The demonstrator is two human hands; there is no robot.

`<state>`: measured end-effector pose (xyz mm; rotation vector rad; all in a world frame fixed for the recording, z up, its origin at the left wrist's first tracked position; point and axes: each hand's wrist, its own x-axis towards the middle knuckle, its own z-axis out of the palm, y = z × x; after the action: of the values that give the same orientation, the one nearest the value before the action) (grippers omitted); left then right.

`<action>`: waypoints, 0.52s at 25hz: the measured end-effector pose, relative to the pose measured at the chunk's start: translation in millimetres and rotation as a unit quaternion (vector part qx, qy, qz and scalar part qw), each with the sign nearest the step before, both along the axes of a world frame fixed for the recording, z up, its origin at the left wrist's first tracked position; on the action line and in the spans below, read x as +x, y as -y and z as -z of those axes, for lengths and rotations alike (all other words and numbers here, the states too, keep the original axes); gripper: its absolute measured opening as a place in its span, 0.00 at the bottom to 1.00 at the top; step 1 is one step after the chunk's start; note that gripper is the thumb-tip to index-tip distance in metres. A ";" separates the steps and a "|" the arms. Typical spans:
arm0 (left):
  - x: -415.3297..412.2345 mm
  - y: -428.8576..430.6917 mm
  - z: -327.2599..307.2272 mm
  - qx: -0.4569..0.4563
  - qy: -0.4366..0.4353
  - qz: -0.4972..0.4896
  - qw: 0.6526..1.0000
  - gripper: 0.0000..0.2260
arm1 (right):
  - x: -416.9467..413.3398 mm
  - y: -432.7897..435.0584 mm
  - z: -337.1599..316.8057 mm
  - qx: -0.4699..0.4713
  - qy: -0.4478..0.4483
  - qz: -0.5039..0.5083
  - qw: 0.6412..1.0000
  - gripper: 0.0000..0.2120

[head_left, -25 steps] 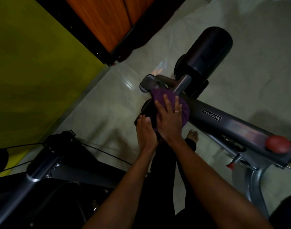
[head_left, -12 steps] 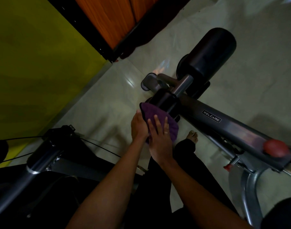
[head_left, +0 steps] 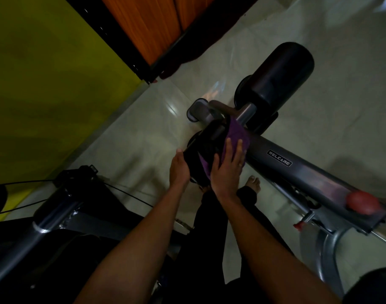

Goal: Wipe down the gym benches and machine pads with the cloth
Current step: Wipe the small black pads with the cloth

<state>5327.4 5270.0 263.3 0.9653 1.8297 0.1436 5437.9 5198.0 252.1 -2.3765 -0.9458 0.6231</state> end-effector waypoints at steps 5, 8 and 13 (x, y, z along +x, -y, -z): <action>6.7 27.3 -4.9 0.062 -0.013 -0.002 0.998 0.42 | -25.2 24.9 0.7 0.029 0.122 -0.270 0.955 0.36; 7.8 32.4 -10.0 0.083 0.006 0.013 0.996 0.33 | 5.3 -11.3 -7.3 0.050 0.137 -0.359 0.922 0.26; 8.4 26.8 -16.6 0.049 0.008 0.001 0.999 0.25 | 46.7 -69.9 -14.5 -0.042 0.110 -0.209 0.971 0.24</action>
<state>5335.8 5243.3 279.9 1.0310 1.8199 0.2416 5484.7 5267.9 266.6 -2.3689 -1.5716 0.5648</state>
